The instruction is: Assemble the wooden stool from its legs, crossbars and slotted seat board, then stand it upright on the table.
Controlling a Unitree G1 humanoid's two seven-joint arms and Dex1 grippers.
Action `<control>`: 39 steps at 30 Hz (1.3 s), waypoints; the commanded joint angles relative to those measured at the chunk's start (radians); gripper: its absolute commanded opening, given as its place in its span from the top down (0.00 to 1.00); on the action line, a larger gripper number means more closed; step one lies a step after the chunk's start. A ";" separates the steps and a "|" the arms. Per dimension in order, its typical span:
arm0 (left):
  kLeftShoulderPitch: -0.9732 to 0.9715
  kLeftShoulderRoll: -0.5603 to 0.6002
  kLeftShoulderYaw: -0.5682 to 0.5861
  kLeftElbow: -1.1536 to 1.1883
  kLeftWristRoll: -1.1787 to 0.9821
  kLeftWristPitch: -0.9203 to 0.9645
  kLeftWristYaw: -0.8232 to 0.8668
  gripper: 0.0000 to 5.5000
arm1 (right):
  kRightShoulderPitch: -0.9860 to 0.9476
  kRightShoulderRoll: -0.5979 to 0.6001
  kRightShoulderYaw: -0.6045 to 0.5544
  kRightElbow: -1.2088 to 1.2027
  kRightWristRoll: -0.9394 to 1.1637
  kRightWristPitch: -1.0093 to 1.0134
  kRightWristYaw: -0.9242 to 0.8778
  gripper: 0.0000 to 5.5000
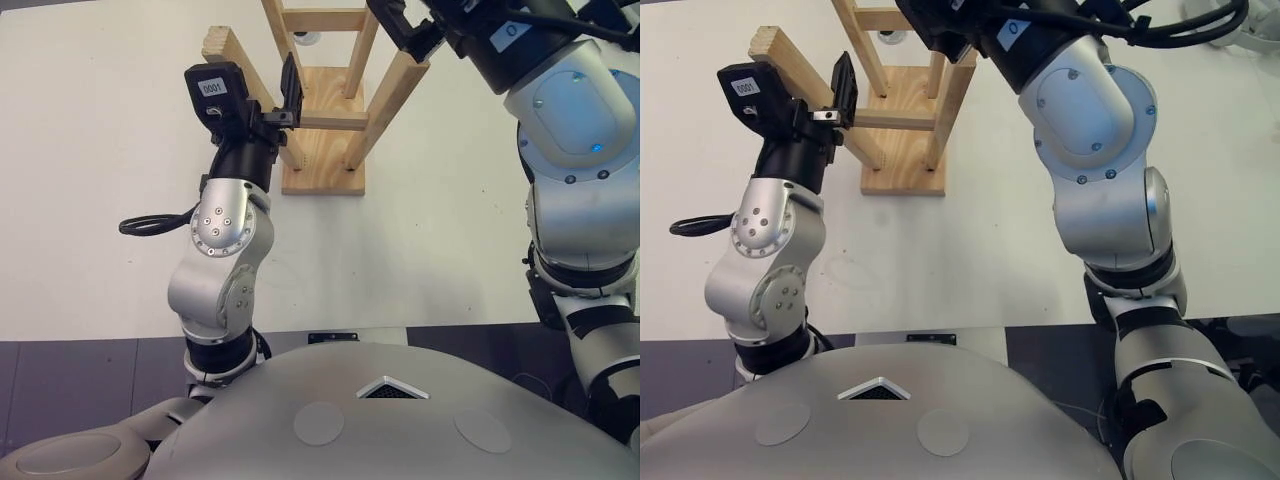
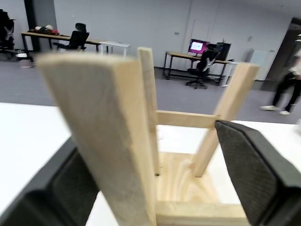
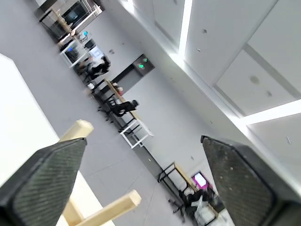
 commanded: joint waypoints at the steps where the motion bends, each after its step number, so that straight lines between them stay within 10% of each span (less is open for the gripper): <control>1: -0.168 0.100 0.239 -0.105 -0.138 0.091 -0.089 0.31 | 0.037 0.148 -0.198 -0.022 0.124 0.105 -0.043 0.17; 11: -0.466 0.298 0.297 0.307 -0.181 0.084 -0.276 0.31 | -0.061 0.281 -0.258 0.107 0.311 0.271 -0.061 0.17; 28: -0.520 0.173 0.285 0.401 -0.248 0.136 -0.230 0.31 | 0.021 0.299 -0.220 0.111 0.369 0.346 -0.141 0.17; 39: -0.776 0.252 0.292 0.092 -0.272 0.319 -0.109 0.34 | -0.112 0.274 -0.432 0.045 0.376 0.115 -0.249 0.17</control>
